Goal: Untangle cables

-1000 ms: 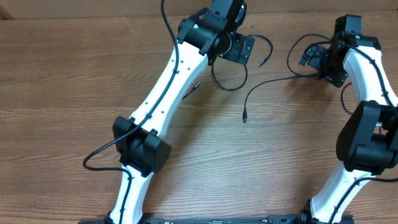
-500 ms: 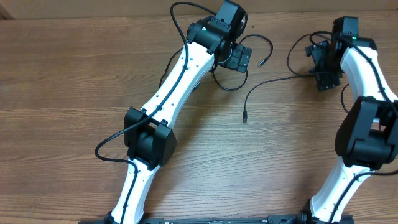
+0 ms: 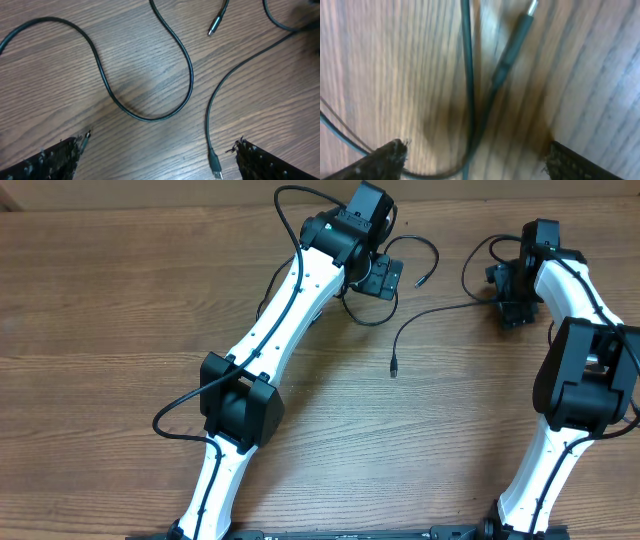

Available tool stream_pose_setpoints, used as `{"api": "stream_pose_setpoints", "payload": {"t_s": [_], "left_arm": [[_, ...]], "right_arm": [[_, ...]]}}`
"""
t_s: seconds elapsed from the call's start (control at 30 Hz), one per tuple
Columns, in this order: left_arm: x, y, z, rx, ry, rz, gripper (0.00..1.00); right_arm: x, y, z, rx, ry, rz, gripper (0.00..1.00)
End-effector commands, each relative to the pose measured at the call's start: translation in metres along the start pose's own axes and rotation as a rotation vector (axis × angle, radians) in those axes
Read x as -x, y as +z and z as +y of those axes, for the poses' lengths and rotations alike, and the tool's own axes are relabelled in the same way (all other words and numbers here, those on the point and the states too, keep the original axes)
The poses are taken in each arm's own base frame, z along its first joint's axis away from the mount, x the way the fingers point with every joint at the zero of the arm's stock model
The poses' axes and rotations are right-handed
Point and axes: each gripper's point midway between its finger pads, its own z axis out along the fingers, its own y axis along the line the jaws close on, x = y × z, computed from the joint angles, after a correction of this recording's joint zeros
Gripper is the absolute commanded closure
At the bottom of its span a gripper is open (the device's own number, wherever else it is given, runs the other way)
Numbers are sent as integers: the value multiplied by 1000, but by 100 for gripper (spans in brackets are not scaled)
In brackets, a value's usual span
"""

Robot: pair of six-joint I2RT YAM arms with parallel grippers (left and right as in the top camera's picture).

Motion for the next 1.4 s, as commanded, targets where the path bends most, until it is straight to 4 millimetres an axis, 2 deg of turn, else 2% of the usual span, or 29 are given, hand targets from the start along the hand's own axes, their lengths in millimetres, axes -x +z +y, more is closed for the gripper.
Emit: {"api": "stream_pose_setpoints", "payload": {"t_s": [0.0, 0.17, 0.37, 0.43, 0.57, 0.83, 0.93, 1.17, 1.27, 1.37], "left_arm": [[2, -3, -3, -4, -9, -8, 0], [2, -3, -3, -4, -9, -9, 0], [2, -3, -3, -4, -1, -9, 0], [2, -3, -3, -4, -1, -9, 0], [3, -3, -3, -4, 2, -10, 1], [2, -3, -3, -4, 33, -9, 1], [2, -3, -3, -3, 32, -8, 0], [3, -3, -3, -4, 35, -12, 0], [3, -3, -3, -4, 52, -11, 0], [3, -3, -3, -4, 59, -13, 0]], "right_arm": [[5, 18, -10, -32, 13, -13, 17], [15, 24, -13, -34, 24, -29, 19], [20, 35, -20, -54, -14, -31, 27], [18, 41, -23, -66, -34, -24, 33], [12, 57, -37, -114, -40, 1, 59], [3, 79, -56, -181, -41, 35, 96], [0, 82, -62, -204, -41, 45, 96], [0, 81, -59, -193, -64, 53, 96], [8, 70, -41, -149, -155, 41, 96], [20, 45, -16, -93, -239, 13, 96]]}}
